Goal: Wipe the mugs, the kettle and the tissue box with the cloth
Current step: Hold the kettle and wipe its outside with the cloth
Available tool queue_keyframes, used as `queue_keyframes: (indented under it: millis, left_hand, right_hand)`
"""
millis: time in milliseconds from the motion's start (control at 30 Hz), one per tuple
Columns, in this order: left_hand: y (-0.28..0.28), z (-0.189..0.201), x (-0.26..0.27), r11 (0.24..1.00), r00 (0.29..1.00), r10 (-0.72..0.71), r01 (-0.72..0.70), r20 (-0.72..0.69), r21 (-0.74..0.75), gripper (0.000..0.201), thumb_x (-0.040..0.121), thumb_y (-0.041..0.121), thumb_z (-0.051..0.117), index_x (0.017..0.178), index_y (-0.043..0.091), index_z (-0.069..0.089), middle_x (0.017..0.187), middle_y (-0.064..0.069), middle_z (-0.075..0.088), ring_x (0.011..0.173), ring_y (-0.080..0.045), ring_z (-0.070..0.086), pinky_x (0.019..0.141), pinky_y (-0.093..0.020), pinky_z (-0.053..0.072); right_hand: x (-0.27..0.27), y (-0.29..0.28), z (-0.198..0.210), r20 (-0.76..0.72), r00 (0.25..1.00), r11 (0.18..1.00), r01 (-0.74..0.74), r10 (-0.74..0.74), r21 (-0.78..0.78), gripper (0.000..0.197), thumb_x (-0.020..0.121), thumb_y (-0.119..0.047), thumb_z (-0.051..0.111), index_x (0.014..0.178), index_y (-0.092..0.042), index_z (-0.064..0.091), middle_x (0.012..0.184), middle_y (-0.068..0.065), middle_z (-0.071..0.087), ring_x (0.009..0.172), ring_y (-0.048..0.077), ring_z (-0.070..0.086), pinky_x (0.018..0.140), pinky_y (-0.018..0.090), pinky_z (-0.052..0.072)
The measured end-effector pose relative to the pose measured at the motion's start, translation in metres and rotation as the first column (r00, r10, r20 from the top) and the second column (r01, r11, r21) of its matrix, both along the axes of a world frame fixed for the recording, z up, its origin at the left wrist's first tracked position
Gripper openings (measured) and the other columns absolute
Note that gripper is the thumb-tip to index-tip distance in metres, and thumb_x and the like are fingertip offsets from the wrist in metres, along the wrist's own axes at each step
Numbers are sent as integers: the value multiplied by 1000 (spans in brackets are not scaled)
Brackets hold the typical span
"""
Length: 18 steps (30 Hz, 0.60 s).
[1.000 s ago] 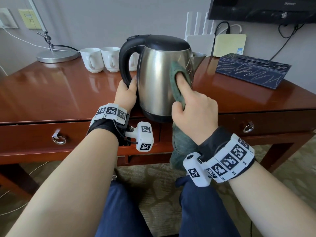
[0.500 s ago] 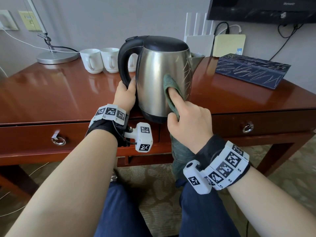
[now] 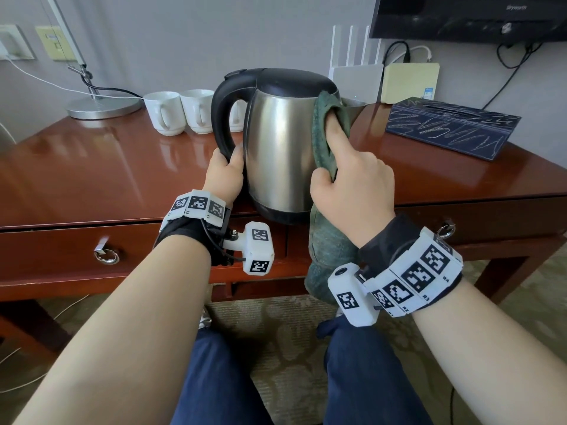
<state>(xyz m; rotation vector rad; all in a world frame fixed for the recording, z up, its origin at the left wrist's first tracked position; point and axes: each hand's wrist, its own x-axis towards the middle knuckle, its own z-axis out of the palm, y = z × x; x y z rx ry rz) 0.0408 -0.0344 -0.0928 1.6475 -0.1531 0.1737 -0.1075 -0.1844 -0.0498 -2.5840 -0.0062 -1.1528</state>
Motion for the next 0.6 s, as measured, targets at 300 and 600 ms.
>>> queue_keyframes:
  millis: [300, 600]
  left_hand:
    - [1, 1, -4, 1000, 1000, -22, 23, -20, 16, 55, 89, 58, 52, 127, 18, 56, 120, 3, 65, 112, -14, 60, 104, -42, 46]
    - [-6, 6, -22, 953, 990, 140, -127, 28, -276, 19, 97, 23, 53, 109, 16, 40, 96, 2, 48, 78, -9, 50, 72, -17, 44]
  right_hand:
    - [-10, 10, -44, -40, 995, 996, -87, 87, -10, 63, 69, -13, 47, 130, 0, 52, 49, 1, 45, 35, 27, 45, 39, 24, 38]
    - [-15, 6, -80, -62, 988, 984, -147, 142, -100, 55, 71, -17, 41, 120, -8, 62, 52, 5, 54, 36, 27, 47, 40, 22, 33]
